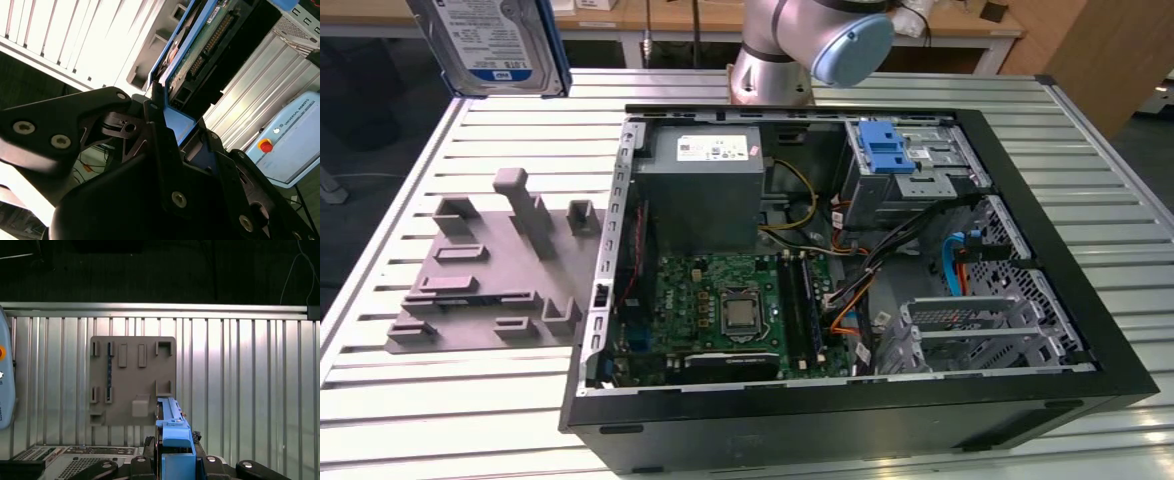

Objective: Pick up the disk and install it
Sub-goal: 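Pick up the disk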

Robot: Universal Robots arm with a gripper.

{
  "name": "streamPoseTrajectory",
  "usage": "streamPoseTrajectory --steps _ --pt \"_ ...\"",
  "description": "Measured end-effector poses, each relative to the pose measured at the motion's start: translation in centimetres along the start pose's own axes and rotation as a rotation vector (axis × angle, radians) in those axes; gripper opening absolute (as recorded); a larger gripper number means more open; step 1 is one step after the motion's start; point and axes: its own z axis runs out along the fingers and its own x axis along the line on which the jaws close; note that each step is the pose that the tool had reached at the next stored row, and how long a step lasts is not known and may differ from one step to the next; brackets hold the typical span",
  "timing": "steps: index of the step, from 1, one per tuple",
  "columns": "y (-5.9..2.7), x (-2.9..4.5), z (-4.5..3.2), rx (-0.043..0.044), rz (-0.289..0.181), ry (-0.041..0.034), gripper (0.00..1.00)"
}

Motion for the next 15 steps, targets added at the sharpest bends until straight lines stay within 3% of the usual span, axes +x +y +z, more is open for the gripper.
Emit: streamPoseTrajectory --steps 15 --pt "-0.75 -0.01 -0.02 -0.0001 0.000 0.0000 0.36"
